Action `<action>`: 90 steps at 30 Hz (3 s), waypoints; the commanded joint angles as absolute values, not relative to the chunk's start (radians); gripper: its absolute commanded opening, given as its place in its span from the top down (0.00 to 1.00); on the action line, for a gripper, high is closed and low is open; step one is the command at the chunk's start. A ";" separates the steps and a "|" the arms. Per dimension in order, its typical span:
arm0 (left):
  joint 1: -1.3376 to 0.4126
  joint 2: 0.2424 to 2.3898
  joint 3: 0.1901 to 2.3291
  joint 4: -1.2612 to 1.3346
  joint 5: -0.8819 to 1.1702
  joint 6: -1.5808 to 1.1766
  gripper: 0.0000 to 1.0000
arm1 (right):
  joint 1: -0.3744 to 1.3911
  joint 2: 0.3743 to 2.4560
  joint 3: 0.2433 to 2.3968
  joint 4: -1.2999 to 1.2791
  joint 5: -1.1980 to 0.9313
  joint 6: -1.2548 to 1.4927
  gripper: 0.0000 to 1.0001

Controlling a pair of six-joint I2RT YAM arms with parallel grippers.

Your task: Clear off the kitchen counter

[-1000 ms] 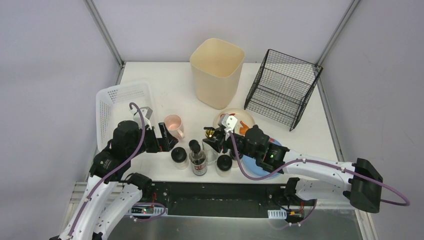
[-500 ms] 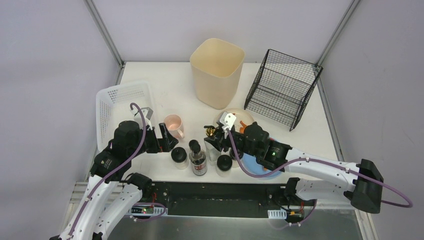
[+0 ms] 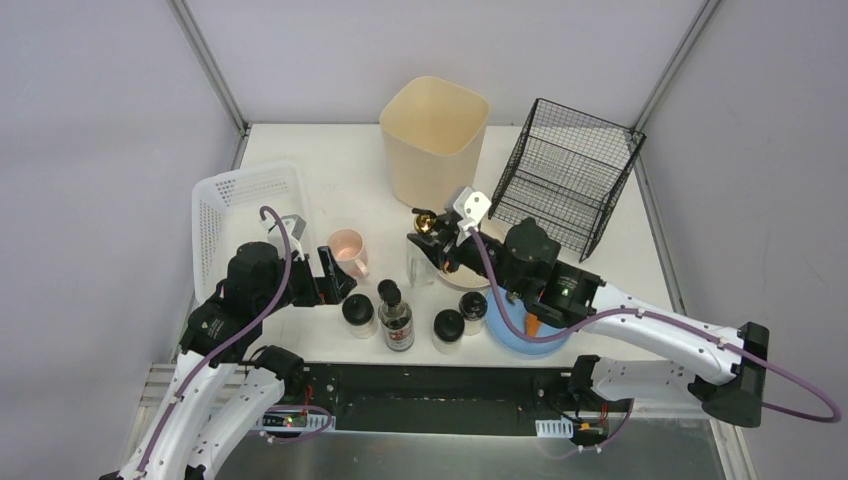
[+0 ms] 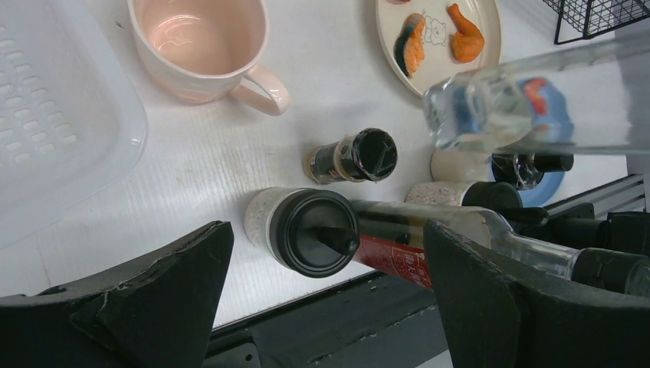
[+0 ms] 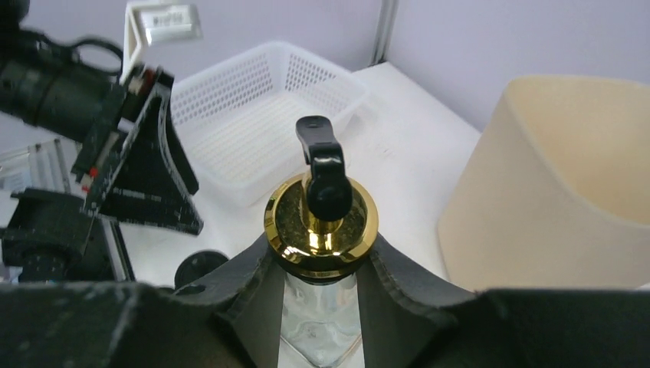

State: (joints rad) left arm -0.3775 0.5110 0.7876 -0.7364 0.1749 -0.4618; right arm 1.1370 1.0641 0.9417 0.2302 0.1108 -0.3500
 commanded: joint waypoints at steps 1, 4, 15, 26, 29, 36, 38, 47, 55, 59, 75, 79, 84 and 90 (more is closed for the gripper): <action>-0.368 0.505 0.783 -0.701 0.190 -0.469 0.00 | 1.137 1.077 1.147 0.285 0.222 -0.436 1.00; -0.368 0.504 0.783 -0.701 0.192 -0.469 0.00 | 1.119 1.107 1.241 0.222 0.281 -0.468 1.00; -0.368 0.512 0.781 -0.700 0.213 -0.472 0.00 | 0.860 1.202 1.506 0.093 0.330 -0.475 1.00; -0.368 0.508 0.780 -0.699 0.222 -0.472 0.00 | 0.618 1.312 1.684 0.081 0.330 -0.475 1.00; -0.369 0.511 0.779 -0.699 0.226 -0.472 0.00 | 0.578 1.349 1.726 0.090 0.347 -0.477 1.00; -0.370 0.507 0.779 -0.699 0.231 -0.472 0.00 | 0.483 1.448 1.825 0.104 0.347 -0.468 1.00; -0.370 0.506 0.778 -0.698 0.230 -0.473 0.00 | 0.453 1.481 1.854 0.110 0.346 -0.465 1.00; -0.369 0.509 0.777 -0.697 0.239 -0.470 0.00 | 0.316 1.560 1.887 0.165 0.294 -0.416 1.00; -0.368 0.522 0.776 -0.695 0.248 -0.465 0.00 | 0.273 1.638 1.913 0.194 0.231 -0.400 1.00; -0.368 0.513 0.774 -0.695 0.237 -0.464 0.00 | 0.269 1.682 1.944 0.198 0.211 -0.421 1.00; -0.368 0.529 0.774 -0.695 0.235 -0.465 0.00 | 0.199 1.734 1.854 0.272 0.056 -0.401 1.00; -0.368 0.531 0.773 -0.695 0.236 -0.465 0.00 | 0.174 1.741 1.817 0.281 0.057 -0.373 1.00; -0.368 0.535 0.773 -0.696 0.235 -0.465 0.00 | 0.129 1.743 1.778 0.284 0.026 -0.287 1.00; -0.368 0.534 0.772 -0.696 0.233 -0.465 0.00 | 0.102 1.739 1.724 0.291 -0.020 -0.234 1.00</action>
